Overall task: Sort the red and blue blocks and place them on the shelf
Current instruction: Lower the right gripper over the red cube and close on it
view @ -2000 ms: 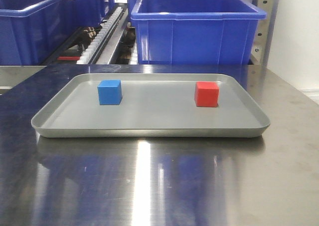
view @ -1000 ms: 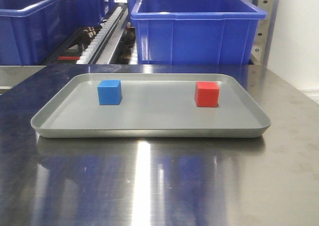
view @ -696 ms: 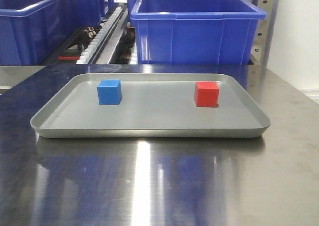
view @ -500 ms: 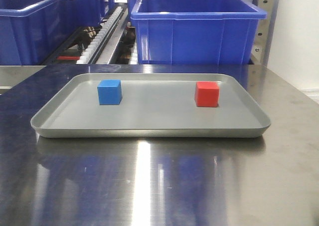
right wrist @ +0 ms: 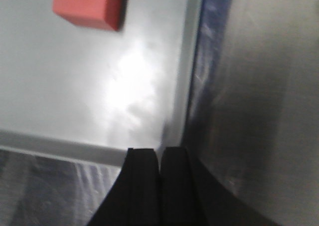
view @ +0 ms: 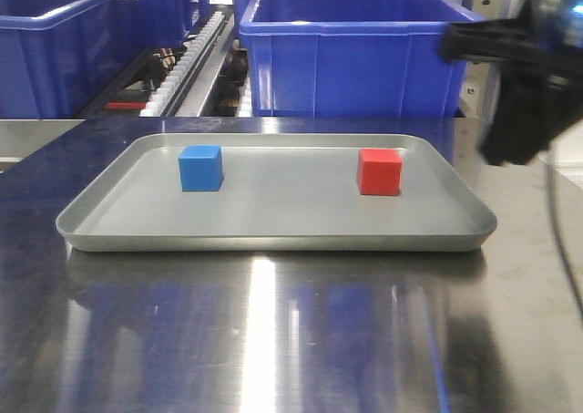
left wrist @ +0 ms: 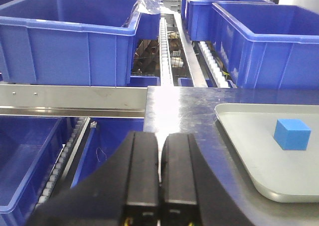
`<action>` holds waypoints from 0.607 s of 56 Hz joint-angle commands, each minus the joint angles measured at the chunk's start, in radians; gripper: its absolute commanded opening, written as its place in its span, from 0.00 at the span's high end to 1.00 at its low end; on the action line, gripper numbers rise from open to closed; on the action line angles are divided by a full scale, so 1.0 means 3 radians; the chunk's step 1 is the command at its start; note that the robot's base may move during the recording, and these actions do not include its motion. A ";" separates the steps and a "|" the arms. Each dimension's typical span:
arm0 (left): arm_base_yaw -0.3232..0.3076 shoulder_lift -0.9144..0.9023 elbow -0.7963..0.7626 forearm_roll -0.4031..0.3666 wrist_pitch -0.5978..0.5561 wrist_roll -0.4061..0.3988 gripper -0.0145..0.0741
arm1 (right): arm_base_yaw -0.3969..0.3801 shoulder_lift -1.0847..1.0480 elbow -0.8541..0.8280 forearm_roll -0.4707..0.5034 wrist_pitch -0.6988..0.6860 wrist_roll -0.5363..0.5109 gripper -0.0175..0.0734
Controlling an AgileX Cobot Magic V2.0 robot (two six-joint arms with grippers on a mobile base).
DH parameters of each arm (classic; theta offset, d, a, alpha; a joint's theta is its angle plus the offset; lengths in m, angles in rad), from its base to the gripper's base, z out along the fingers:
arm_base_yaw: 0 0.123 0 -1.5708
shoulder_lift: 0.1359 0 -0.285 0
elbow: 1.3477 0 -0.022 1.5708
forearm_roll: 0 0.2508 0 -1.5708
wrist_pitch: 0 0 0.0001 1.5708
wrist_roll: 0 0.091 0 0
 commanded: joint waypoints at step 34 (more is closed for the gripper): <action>-0.0024 -0.0067 0.0093 -0.0003 -0.0295 -0.0009 0.75 | 0.0138 0.1001 -0.1802 -0.0009 0.0838 0.0335 0.14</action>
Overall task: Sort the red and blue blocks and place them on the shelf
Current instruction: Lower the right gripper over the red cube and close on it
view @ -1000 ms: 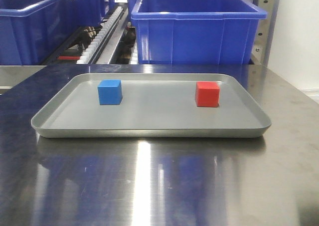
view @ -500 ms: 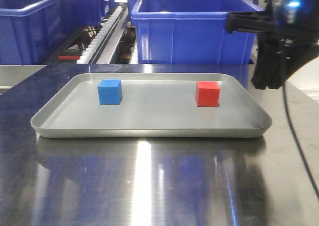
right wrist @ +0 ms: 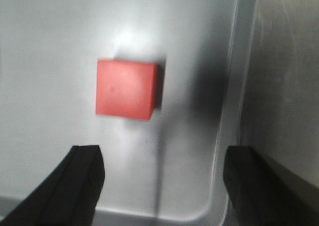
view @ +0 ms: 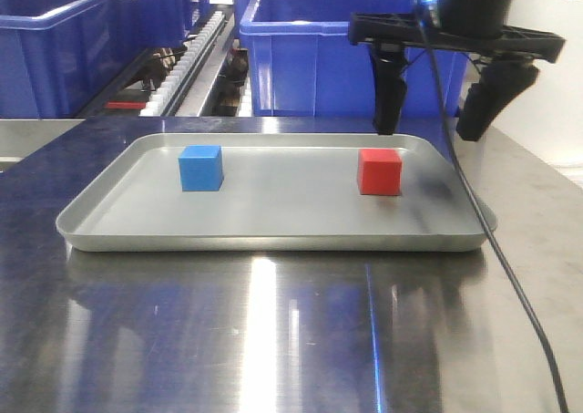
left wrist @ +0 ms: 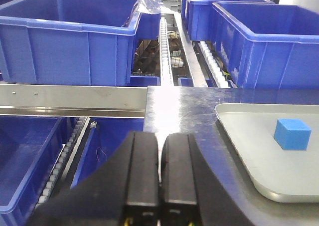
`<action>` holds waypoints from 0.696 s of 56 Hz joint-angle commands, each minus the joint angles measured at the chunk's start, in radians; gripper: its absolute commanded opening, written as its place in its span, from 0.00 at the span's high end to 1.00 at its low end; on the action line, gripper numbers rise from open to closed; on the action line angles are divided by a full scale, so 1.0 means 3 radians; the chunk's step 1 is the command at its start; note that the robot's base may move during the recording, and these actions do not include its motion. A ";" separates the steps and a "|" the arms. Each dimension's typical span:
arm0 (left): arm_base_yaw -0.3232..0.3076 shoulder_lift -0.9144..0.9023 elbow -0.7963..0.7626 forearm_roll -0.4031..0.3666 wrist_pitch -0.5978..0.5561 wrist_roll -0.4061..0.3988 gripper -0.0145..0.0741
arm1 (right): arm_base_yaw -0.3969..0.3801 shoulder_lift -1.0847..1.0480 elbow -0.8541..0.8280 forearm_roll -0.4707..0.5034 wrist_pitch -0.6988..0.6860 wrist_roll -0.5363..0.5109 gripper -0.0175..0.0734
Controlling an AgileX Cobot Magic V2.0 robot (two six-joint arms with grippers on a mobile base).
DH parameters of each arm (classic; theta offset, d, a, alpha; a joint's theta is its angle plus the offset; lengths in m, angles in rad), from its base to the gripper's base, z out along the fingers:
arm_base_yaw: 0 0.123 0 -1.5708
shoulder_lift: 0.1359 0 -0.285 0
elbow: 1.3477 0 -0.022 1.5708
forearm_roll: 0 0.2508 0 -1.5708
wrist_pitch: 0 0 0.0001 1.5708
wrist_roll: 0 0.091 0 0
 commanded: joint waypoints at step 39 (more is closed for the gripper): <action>-0.0024 -0.0067 0.0093 -0.0003 -0.0295 -0.0009 0.75 | 0.0159 0.0417 -0.0706 -0.0213 0.0154 0.0346 0.14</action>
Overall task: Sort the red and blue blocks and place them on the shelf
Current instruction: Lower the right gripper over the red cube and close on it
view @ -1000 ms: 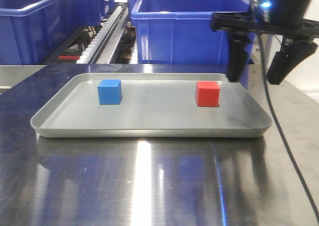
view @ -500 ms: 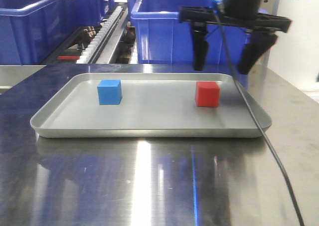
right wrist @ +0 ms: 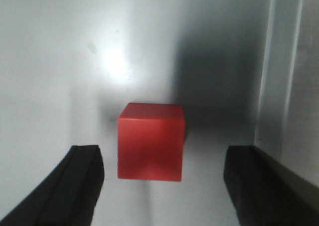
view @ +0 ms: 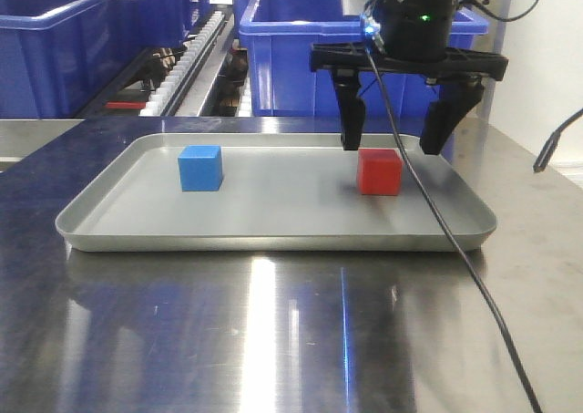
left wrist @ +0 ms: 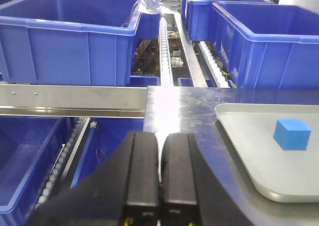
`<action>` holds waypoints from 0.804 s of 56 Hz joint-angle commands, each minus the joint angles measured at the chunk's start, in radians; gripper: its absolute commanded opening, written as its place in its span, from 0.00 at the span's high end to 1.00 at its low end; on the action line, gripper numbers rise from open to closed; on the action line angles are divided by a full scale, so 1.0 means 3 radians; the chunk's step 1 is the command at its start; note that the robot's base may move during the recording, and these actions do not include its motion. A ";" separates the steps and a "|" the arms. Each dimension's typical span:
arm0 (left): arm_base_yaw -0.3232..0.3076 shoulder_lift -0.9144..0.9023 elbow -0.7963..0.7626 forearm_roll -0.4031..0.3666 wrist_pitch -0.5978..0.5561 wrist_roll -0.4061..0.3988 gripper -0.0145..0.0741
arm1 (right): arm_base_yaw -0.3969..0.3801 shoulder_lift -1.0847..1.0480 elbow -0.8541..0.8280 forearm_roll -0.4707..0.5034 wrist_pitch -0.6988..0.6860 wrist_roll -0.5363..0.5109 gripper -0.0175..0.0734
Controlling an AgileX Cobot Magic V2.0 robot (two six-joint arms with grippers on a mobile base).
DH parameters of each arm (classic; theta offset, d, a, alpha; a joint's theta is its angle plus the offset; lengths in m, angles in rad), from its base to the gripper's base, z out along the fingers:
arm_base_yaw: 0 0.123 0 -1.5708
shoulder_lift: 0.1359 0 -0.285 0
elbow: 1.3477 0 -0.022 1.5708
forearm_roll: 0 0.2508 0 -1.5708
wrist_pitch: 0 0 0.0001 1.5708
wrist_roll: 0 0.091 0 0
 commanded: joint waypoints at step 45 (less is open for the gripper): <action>-0.0024 -0.0067 0.0093 -0.0003 -0.0295 -0.0009 0.75 | 0.0056 -0.0025 -0.0110 -0.0141 -0.0102 -0.0003 0.25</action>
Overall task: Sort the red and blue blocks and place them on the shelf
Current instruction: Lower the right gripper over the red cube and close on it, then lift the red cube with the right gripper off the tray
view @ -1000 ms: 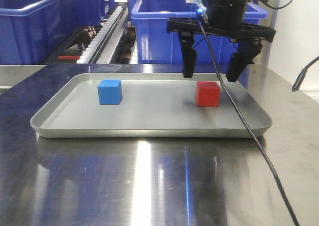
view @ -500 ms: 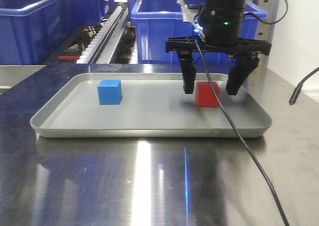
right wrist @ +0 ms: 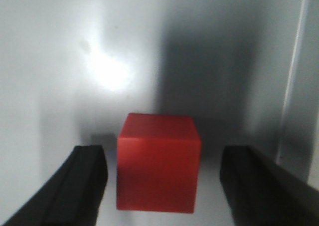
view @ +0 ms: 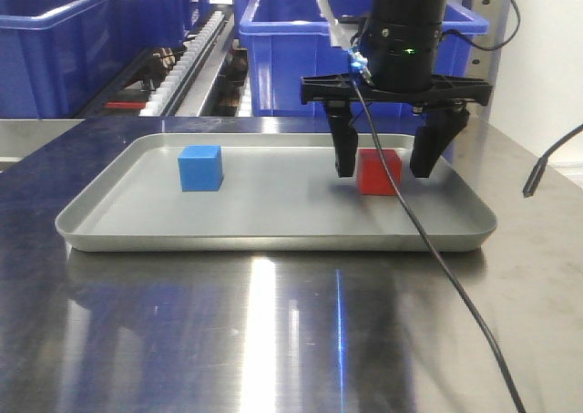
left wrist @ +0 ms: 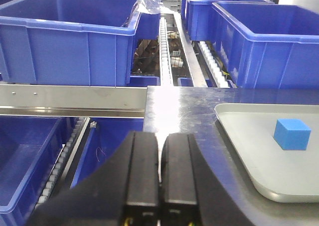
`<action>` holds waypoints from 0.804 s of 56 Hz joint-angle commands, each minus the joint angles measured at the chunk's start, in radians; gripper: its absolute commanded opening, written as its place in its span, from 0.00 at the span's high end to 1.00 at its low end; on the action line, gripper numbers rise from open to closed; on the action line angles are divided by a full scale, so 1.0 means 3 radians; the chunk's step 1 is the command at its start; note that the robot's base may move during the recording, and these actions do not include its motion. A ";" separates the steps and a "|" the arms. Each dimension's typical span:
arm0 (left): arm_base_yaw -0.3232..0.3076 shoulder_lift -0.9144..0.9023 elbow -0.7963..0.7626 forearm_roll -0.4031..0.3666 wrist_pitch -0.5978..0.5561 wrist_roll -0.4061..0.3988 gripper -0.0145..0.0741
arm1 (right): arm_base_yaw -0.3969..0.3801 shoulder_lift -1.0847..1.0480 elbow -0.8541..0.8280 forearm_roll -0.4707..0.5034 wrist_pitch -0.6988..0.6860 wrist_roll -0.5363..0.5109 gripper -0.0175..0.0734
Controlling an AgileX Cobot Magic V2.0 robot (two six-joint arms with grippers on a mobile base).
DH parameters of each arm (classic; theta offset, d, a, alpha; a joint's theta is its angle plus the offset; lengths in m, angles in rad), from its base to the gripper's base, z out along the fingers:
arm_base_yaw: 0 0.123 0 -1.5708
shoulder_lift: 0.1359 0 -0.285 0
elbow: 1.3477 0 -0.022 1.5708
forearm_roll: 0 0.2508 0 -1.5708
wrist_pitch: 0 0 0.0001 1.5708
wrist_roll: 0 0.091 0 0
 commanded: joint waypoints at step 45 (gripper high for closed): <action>-0.0024 -0.0067 0.0093 -0.0003 -0.0295 -0.0009 0.75 | -0.0231 -0.0876 0.0212 0.0009 -0.0348 -0.1264 0.39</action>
